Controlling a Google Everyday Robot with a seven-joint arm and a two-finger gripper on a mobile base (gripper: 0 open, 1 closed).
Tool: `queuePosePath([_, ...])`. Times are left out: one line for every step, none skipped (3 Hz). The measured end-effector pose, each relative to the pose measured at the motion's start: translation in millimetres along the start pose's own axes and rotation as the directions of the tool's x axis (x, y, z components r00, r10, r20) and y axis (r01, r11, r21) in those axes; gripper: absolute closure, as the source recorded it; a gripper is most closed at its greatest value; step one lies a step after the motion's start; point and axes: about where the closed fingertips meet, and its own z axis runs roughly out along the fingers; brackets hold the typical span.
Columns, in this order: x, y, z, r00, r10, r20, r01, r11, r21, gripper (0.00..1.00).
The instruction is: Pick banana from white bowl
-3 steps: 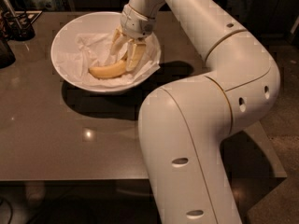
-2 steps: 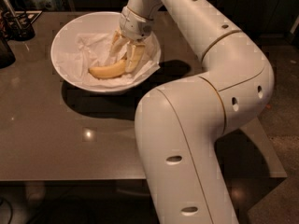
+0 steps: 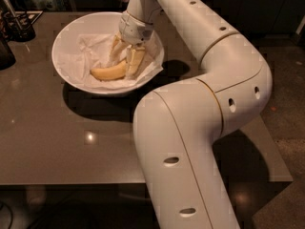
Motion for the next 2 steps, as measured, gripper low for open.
queuePosePath([0.0,0.0,0.1,1.000,0.000,0.000,0.000,1.0000,0.000,0.65])
queuePosePath([0.0,0.0,0.1,1.000,0.000,0.000,0.000,1.0000,0.000,0.86])
